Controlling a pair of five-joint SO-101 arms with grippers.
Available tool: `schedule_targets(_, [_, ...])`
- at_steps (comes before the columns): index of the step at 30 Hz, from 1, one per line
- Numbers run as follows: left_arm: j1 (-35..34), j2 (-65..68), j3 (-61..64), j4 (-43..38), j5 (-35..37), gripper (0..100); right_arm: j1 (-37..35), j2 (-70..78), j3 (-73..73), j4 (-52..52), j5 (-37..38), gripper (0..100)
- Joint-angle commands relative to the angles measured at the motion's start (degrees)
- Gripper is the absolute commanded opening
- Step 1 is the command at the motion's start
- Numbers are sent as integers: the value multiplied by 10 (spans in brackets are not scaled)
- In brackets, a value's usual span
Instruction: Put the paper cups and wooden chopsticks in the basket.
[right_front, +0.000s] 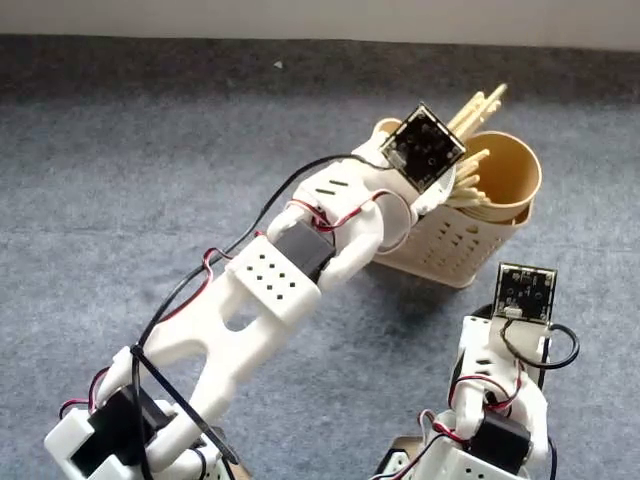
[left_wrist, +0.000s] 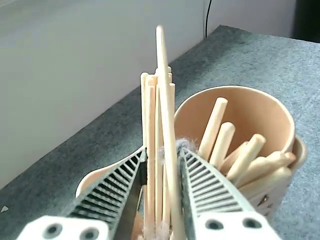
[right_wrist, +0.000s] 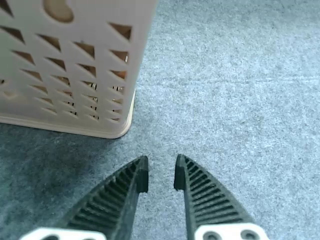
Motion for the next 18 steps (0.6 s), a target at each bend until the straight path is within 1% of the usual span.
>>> schedule_targets(1, [12,-3,-21,4,-4,133,-7,-6,-3,-10,6,103])
schedule_targets(3, [11,-1,-21,5,-4,132,-7,-6,-3,-10,6,103])
schedule_targets(5, [2,1,-21,5,-11,99,-7,-6,-3,-10,6,103])
schedule_targets(8, [-4,1,-21,5,-67,11,-7,-6,-3,-10,6,103])
schedule_targets(9, [-6,-3,-21,5,-77,2,-7,-6,-3,-10,6,103])
schedule_targets(13, [-60,-40,-59,17,-78,54,-7,-6,-3,-9,6,103])
schedule_targets(15, [-95,-81,-99,47,-78,76,-3,-6,-3,-9,6,103])
schedule_targets(18, [-135,-150,-168,133,-77,95,-1,-6,-3,-9,6,103])
